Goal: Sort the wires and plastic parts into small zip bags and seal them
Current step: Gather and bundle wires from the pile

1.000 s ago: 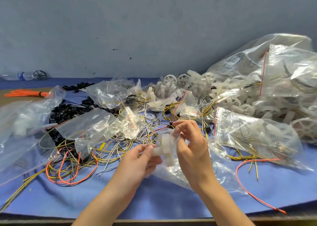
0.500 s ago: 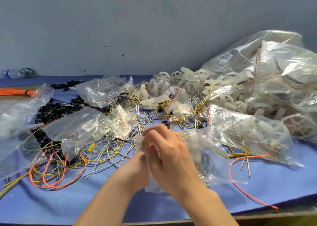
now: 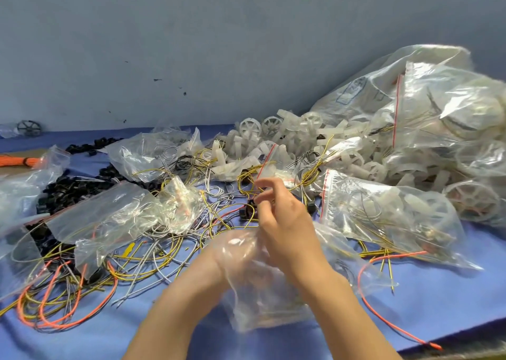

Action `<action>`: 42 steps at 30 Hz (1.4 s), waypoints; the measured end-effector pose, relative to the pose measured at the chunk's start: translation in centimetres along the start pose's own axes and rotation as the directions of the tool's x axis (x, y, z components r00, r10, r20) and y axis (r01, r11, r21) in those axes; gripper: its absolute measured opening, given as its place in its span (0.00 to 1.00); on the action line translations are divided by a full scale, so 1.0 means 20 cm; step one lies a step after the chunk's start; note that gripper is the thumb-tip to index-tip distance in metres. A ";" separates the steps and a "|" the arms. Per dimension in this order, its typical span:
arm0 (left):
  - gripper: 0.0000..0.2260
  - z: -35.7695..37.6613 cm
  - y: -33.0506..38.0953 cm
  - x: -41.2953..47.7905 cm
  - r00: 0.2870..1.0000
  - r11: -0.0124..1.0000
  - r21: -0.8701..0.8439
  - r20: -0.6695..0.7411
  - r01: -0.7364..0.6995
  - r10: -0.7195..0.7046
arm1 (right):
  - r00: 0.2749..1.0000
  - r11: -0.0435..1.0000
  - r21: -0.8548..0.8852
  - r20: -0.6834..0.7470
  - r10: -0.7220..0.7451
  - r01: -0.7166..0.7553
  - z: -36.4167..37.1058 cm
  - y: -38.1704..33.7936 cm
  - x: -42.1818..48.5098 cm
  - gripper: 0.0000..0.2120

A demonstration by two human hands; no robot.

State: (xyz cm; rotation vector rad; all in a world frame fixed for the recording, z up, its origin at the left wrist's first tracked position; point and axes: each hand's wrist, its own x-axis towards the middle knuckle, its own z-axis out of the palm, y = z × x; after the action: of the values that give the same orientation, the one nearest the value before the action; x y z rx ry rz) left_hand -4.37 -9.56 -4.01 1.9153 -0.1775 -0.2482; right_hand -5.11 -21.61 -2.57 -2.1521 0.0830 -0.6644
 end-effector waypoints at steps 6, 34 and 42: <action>0.10 -0.24 0.00 0.16 0.929 0.984 -0.154 -0.369 -0.094 0.031 | 0.992 0.985 -0.122 0.015 0.127 -0.125 0.04 0.05 0.10 0.11; 0.14 -0.35 0.17 1.16 0.909 -0.050 0.996 -0.049 0.076 0.413 | 0.969 0.953 0.234 -0.107 0.222 -0.193 -0.21 0.21 0.37 0.12; 0.08 -0.33 0.10 0.48 0.894 0.899 -0.394 -0.449 -0.190 -0.009 | 0.977 0.993 -0.085 0.202 -0.068 0.086 -0.10 0.05 0.20 0.13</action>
State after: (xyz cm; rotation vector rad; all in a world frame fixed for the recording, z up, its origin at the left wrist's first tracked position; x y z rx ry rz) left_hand 6.64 -6.61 -0.67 1.4675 0.0887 0.2070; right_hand -2.50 -24.83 -0.74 -2.3104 -0.0786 -0.4946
